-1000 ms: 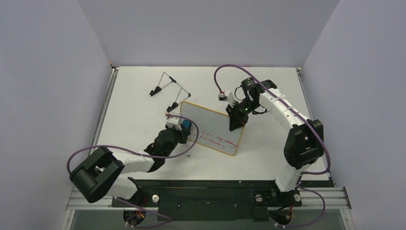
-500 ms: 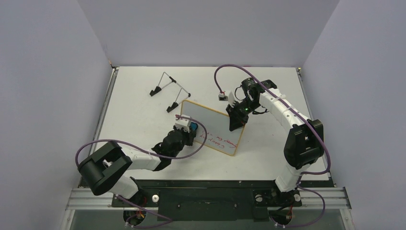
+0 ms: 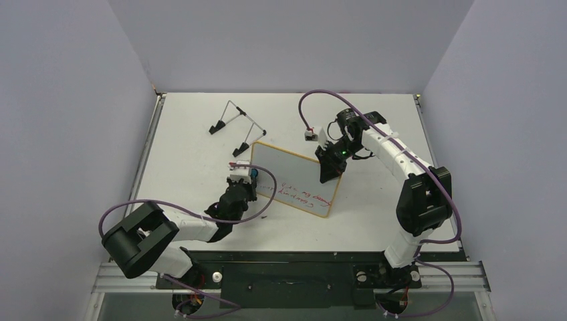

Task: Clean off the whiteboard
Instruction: Erase the center of the board with the whiteboard.

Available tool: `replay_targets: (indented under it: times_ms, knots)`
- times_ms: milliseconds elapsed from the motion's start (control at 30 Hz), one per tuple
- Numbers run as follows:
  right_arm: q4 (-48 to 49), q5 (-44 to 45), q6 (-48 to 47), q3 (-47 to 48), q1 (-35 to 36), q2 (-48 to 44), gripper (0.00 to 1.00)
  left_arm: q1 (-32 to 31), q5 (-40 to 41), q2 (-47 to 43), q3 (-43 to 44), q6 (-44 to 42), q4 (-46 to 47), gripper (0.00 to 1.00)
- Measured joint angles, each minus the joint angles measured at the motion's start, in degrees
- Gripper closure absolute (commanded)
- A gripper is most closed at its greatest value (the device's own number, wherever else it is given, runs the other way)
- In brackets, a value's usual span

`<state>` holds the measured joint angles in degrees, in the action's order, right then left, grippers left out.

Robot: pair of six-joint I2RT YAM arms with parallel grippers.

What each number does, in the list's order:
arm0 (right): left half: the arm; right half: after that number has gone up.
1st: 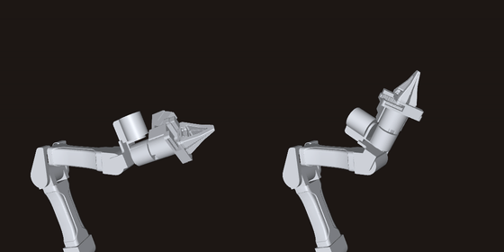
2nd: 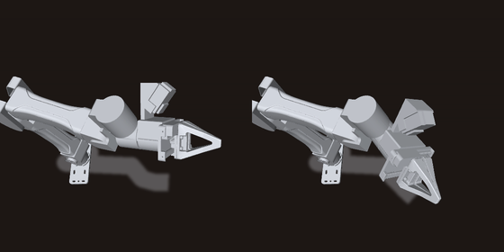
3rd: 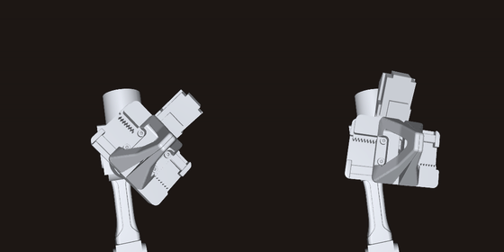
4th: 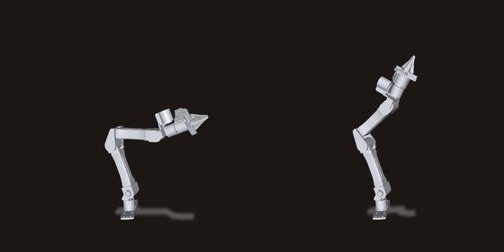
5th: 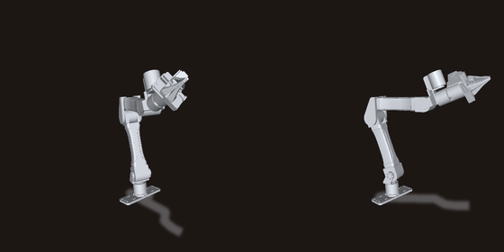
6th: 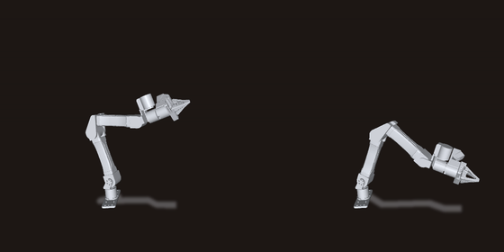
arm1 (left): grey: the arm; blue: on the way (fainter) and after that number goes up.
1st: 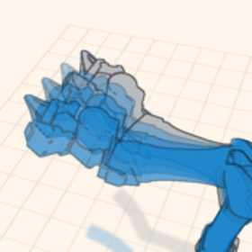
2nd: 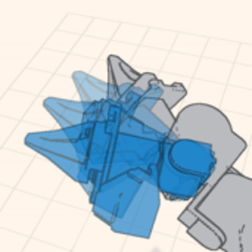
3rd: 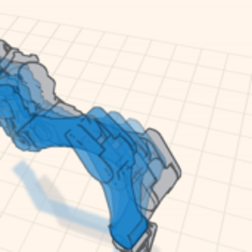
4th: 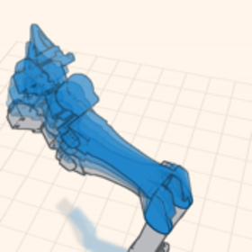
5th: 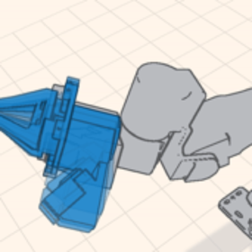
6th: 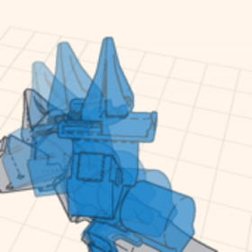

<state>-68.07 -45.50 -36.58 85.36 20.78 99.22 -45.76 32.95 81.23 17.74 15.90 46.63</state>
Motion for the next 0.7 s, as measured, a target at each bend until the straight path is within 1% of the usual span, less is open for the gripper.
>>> replay_targets:
  times_ms: [100,167,267,400,567,700]
  knots:
    - [-0.1,0.0,-0.1,0.0,0.0,0.0,1.0,0.3,-2.2,-0.6,-0.2,0.4,0.5,1.0]
    - [-0.1,0.0,-0.1,0.0,0.0,0.0,1.0,-1.1,-4.3,0.3,0.4,0.5,0.8,1.0]
    - [-0.2,0.1,0.0,0.0,-0.1,0.0,1.0,-5.2,-6.9,4.7,3.4,0.5,1.7,1.0]
    - [0.0,0.1,0.3,0.0,-0.5,0.0,1.0,-8.3,-8.4,8.9,5.9,0.5,3.5,1.0]
    - [0.2,0.1,0.4,0.0,-0.5,0.0,1.0,-8.3,-7.1,8.6,5.6,1.0,3.7,1.0]
    - [0.2,0.0,0.3,0.0,-0.3,0.0,1.0,-6.5,-4.8,5.2,3.8,1.6,3.3,1.0]
